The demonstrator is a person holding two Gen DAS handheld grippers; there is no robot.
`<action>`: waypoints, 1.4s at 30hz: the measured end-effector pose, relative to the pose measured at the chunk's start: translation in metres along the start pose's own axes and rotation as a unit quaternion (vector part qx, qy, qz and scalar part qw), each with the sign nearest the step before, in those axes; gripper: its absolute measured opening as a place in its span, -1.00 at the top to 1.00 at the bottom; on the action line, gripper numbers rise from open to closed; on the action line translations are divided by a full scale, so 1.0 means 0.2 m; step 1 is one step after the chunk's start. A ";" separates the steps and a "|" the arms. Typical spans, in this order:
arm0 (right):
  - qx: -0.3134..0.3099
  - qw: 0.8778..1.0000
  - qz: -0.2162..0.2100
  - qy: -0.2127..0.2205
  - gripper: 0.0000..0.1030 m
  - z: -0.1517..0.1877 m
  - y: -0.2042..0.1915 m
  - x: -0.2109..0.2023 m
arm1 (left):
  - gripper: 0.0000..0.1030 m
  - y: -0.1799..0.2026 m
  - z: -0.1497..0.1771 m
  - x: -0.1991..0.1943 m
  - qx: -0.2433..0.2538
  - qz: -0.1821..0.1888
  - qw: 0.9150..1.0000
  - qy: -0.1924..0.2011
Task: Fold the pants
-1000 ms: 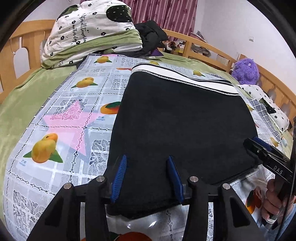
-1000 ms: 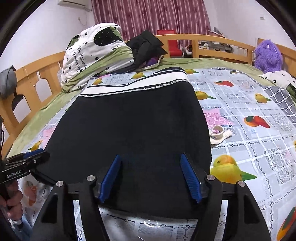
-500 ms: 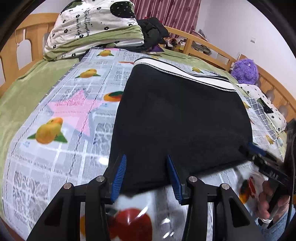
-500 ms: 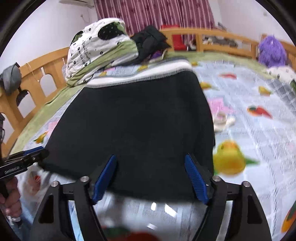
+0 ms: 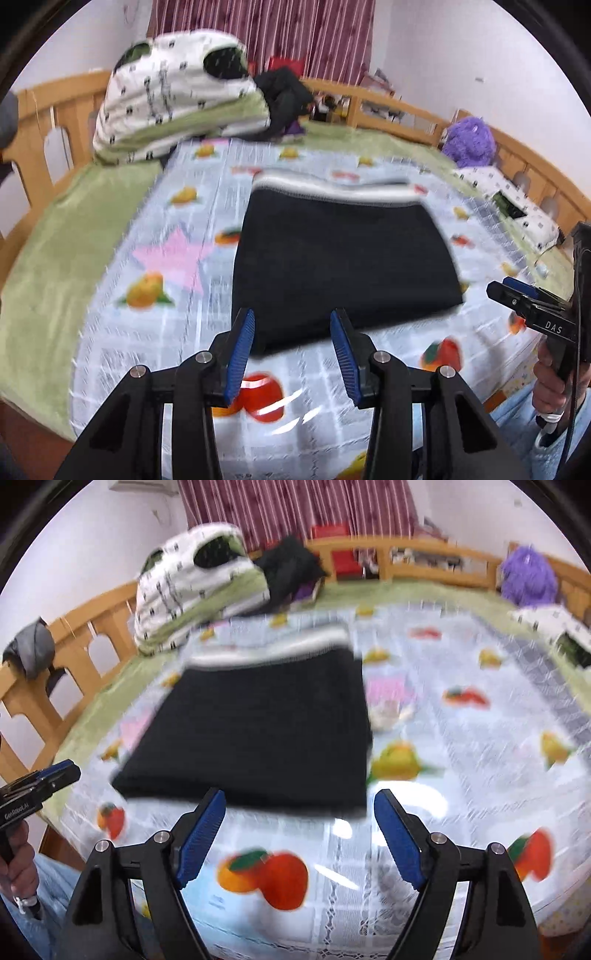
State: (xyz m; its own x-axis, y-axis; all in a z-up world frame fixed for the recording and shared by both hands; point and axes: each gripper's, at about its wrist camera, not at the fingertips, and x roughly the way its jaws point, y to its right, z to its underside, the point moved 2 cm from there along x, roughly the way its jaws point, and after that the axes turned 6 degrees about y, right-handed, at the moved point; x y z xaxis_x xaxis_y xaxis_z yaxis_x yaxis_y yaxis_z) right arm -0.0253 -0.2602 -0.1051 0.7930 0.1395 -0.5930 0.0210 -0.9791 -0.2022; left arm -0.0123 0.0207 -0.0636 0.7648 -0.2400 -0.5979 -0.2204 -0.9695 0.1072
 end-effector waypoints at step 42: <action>0.146 0.988 -0.037 -0.024 0.18 -0.75 0.48 1.04 | 0.20 -0.23 -0.51 1.01 -0.072 0.057 0.996 -0.001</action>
State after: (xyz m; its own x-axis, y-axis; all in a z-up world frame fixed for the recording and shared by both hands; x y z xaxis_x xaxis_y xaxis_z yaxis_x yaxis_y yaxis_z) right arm 0.2325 -0.3474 -0.1302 0.7656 0.2226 -0.6036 -0.1042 -0.8829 -0.4578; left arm 0.2142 0.0111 -0.1075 0.7384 -0.3488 -0.5771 -0.2169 -0.9332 0.2865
